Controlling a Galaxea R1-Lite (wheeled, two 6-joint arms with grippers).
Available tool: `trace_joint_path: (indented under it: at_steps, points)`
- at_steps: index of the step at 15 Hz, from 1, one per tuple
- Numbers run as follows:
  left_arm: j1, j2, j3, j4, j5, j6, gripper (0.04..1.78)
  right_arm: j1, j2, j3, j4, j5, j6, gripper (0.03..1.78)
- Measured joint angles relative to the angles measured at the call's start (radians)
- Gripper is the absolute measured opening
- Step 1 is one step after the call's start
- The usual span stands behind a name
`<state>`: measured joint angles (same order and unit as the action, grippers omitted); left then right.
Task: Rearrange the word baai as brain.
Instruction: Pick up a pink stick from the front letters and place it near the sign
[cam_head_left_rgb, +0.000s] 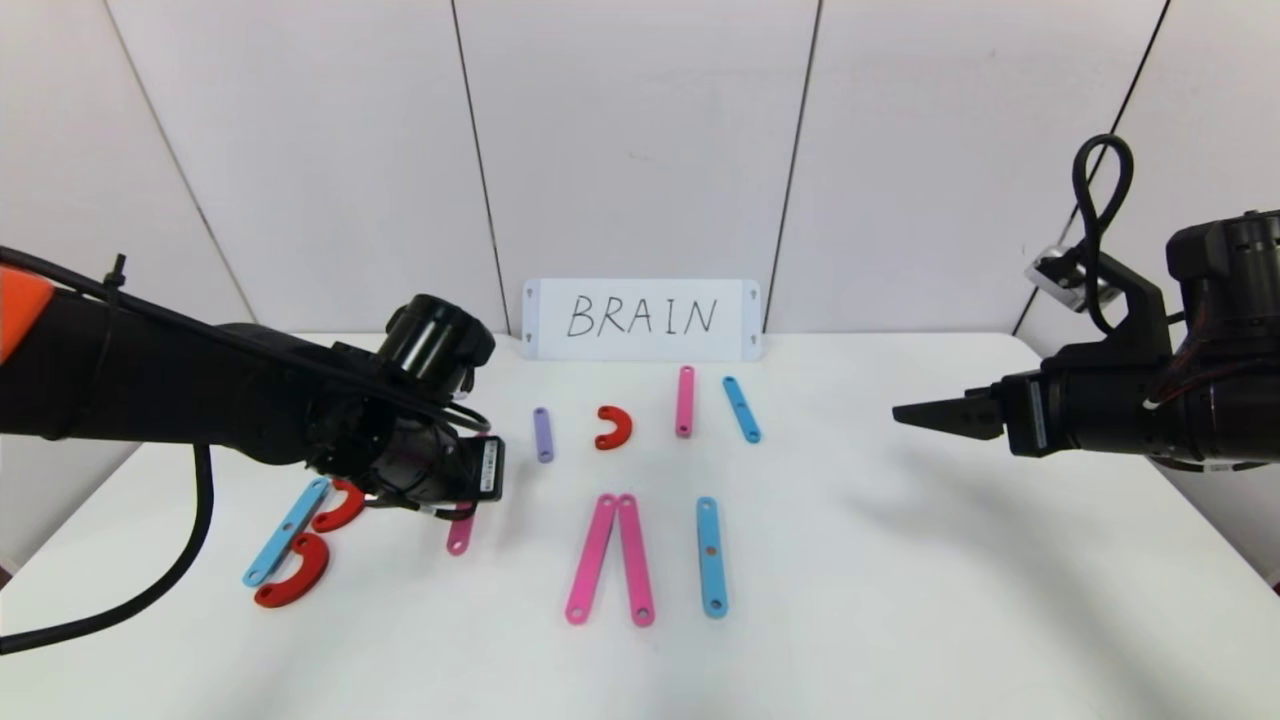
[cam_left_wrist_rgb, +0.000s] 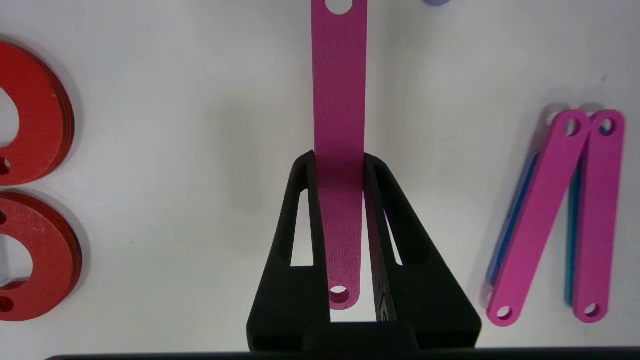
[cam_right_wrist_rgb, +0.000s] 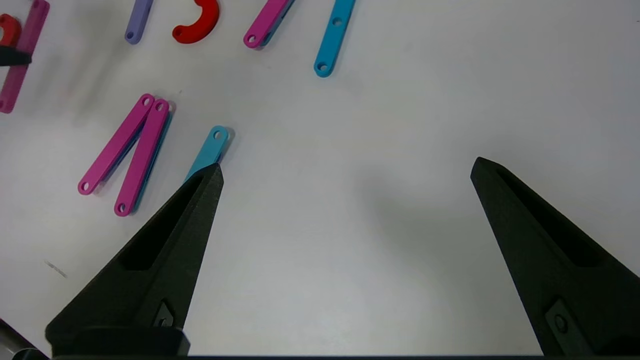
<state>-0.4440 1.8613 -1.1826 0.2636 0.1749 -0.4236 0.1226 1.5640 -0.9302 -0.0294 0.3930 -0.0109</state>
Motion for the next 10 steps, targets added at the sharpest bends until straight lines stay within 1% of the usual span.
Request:
trace_joint_path:
  at_steps: [2, 7, 8, 10]
  points:
    - [-0.001, 0.006, -0.097, 0.061, -0.001, 0.010, 0.27, -0.016, 0.000, -0.001, 0.001, 0.012, 0.000, 1.74]
    - [-0.014, 0.071, -0.335, 0.193, -0.018, 0.047, 0.27, -0.067, -0.001, -0.001, 0.002, 0.087, -0.002, 1.74]
    - [-0.020, 0.092, -0.384, 0.219, -0.018, 0.049, 0.27, -0.074, -0.001, -0.001, 0.002, 0.094, -0.002, 1.74]
    - [-0.030, 0.145, -0.490, 0.283, -0.019, 0.049, 0.27, -0.079, -0.001, -0.001, 0.002, 0.095, -0.002, 1.74]
